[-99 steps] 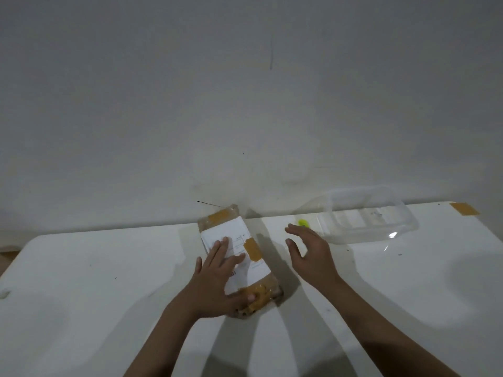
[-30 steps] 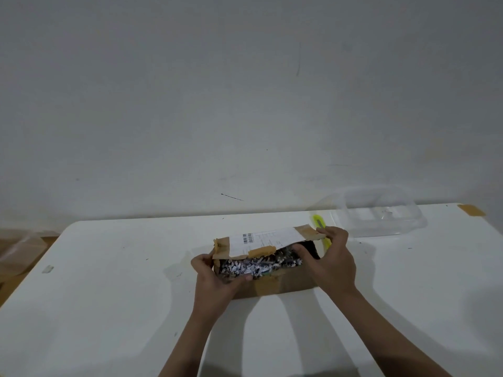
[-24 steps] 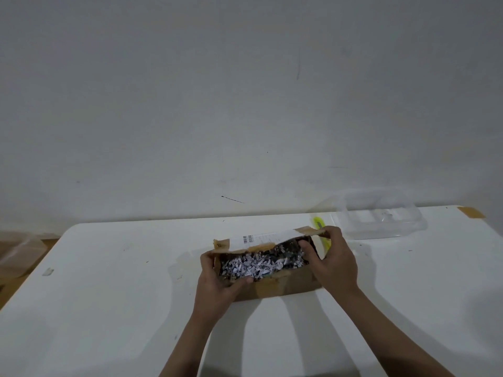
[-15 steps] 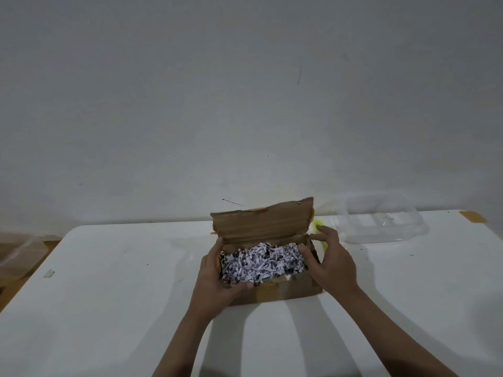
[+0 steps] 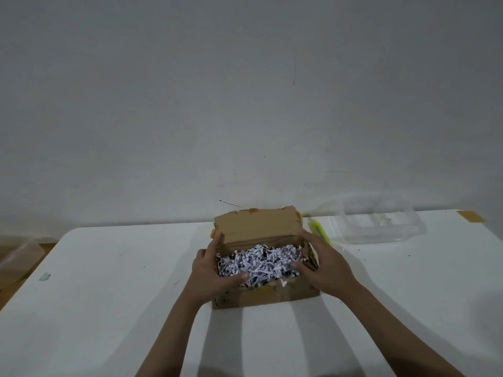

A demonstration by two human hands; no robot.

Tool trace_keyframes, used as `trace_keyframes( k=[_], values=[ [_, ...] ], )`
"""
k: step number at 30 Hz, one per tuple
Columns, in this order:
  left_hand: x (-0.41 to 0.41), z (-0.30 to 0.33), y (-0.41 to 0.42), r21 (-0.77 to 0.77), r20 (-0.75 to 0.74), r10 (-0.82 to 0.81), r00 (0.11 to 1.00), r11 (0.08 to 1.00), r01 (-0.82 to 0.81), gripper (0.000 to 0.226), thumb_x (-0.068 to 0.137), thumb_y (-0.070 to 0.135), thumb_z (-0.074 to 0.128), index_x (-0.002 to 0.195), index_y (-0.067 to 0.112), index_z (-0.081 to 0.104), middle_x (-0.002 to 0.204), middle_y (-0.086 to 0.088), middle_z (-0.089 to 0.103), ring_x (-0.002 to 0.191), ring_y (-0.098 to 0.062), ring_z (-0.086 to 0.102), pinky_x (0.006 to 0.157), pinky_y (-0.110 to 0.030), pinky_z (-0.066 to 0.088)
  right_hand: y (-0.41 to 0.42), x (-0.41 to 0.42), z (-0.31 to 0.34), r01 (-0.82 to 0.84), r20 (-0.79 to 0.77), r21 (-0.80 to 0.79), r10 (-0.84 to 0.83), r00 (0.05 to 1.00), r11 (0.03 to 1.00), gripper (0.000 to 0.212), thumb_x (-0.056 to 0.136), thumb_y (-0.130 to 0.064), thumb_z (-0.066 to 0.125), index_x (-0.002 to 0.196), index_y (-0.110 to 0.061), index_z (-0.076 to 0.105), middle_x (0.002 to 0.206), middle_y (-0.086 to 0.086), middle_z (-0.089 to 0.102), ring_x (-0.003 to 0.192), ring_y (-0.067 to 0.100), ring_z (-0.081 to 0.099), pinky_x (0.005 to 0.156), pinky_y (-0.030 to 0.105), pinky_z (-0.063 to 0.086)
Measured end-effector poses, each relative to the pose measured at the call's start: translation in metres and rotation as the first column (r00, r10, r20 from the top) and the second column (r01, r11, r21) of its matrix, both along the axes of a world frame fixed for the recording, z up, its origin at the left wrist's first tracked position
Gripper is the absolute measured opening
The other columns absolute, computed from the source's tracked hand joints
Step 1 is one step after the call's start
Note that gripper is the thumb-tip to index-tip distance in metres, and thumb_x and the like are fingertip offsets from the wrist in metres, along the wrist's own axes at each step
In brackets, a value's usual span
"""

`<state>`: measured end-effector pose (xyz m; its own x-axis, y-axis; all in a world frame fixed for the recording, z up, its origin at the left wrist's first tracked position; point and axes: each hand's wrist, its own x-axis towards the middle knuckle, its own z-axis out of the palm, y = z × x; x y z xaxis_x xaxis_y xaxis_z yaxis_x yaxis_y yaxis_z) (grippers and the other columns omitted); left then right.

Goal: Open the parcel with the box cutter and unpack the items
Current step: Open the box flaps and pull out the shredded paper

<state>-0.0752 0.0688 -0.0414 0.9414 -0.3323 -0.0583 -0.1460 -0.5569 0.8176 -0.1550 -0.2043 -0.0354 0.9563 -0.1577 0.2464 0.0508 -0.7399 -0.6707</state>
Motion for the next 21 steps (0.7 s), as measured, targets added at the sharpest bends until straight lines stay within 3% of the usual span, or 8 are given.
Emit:
trace_keyframes(
  k=[3, 7, 9, 11, 13, 15, 18, 21],
  values=[
    [-0.001, -0.002, -0.003, 0.011, 0.021, 0.02, 1.0, 1.0, -0.02, 0.122, 0.038, 0.08, 0.072, 0.141, 0.052, 0.014, 0.117, 0.003, 0.037, 0.115, -0.017, 0.036, 0.095, -0.034, 0.037, -0.001, -0.001, 0.002, 0.001, -0.042, 0.073, 0.002, 0.999, 0.997, 0.077, 0.074, -0.047, 0.074, 0.14, -0.029, 0.039, 0.127, -0.044, 0.016, 0.121, 0.001, 0.046, 0.089, 0.022, 0.041],
    [-0.001, -0.002, -0.003, 0.042, 0.033, 0.01, 0.999, 0.999, -0.012, 0.129, 0.033, 0.078, 0.075, 0.143, 0.046, 0.015, 0.117, 0.003, 0.036, 0.114, -0.015, 0.032, 0.092, -0.032, 0.034, -0.001, 0.0, 0.002, 0.069, 0.019, 0.009, -0.069, 0.997, 0.998, 0.066, 0.074, -0.046, 0.075, 0.132, -0.029, 0.049, 0.132, -0.024, 0.042, 0.115, 0.011, 0.056, 0.081, 0.028, 0.05],
    [-0.001, 0.0, -0.002, 0.059, 0.029, -0.004, 1.0, 0.998, 0.002, 0.133, 0.032, 0.078, 0.076, 0.145, 0.044, 0.013, 0.12, 0.004, 0.035, 0.115, -0.013, 0.031, 0.094, -0.032, 0.034, 0.005, 0.0, 0.004, 0.169, 0.152, -0.061, -0.158, 0.976, 0.984, 0.053, 0.075, -0.044, 0.074, 0.121, -0.024, 0.058, 0.12, -0.004, 0.056, 0.078, 0.011, 0.062, 0.06, 0.025, 0.048],
    [-0.002, 0.001, -0.002, 0.088, 0.028, -0.021, 0.999, 0.996, 0.019, 0.137, 0.032, 0.076, 0.077, 0.146, 0.042, 0.01, 0.122, 0.004, 0.032, 0.117, -0.014, 0.03, 0.097, -0.035, 0.035, 0.012, 0.003, 0.008, 0.185, 0.24, -0.049, -0.168, 0.956, 0.981, 0.044, 0.076, -0.039, 0.072, 0.114, -0.017, 0.062, 0.105, 0.003, 0.056, 0.055, 0.008, 0.05, 0.051, 0.023, 0.045],
    [-0.003, 0.003, -0.002, 0.132, 0.035, -0.036, 0.999, 0.991, 0.031, 0.14, 0.031, 0.076, 0.078, 0.146, 0.042, 0.006, 0.122, 0.005, 0.032, 0.121, -0.016, 0.031, 0.099, -0.039, 0.036, 0.02, 0.007, 0.012, 0.11, 0.252, -0.022, -0.101, 0.962, 0.994, 0.036, 0.079, -0.031, 0.073, 0.108, -0.012, 0.064, 0.096, 0.002, 0.056, 0.059, 0.01, 0.053, 0.061, 0.025, 0.05],
    [-0.005, 0.006, -0.002, 0.193, 0.056, -0.049, 0.997, 0.98, 0.037, 0.142, 0.03, 0.079, 0.075, 0.147, 0.042, 0.003, 0.124, 0.003, 0.032, 0.125, -0.02, 0.03, 0.1, -0.043, 0.038, 0.03, 0.011, 0.014, 0.049, 0.252, -0.052, -0.035, 0.967, 0.997, 0.027, 0.079, -0.026, 0.07, 0.1, -0.009, 0.066, 0.091, 0.003, 0.059, 0.077, 0.017, 0.059, 0.076, 0.025, 0.047],
    [-0.008, 0.011, -0.003, 0.31, 0.174, -0.043, 0.984, 0.951, -0.013, 0.143, 0.03, 0.089, 0.064, 0.149, 0.032, 0.01, 0.14, -0.007, 0.026, 0.131, -0.03, 0.029, 0.103, -0.049, 0.037, 0.042, 0.017, 0.015, 0.049, 0.107, -0.099, -0.038, 0.994, 0.994, 0.026, 0.082, -0.026, 0.066, 0.102, -0.009, 0.066, 0.103, 0.007, 0.061, 0.096, 0.024, 0.059, 0.074, 0.034, 0.051],
    [-0.011, 0.015, -0.006, 0.344, 0.351, -0.048, 0.935, 0.936, -0.081, 0.128, 0.039, 0.087, 0.062, 0.144, 0.021, 0.032, 0.146, -0.014, 0.026, 0.13, -0.034, 0.031, 0.1, -0.05, 0.039, 0.047, 0.022, 0.015, 0.07, -0.078, -0.137, -0.081, 0.994, 0.988, 0.03, 0.083, -0.028, 0.065, 0.105, -0.008, 0.064, 0.11, 0.011, 0.057, 0.102, 0.027, 0.055, 0.073, 0.036, 0.05]
  ],
)
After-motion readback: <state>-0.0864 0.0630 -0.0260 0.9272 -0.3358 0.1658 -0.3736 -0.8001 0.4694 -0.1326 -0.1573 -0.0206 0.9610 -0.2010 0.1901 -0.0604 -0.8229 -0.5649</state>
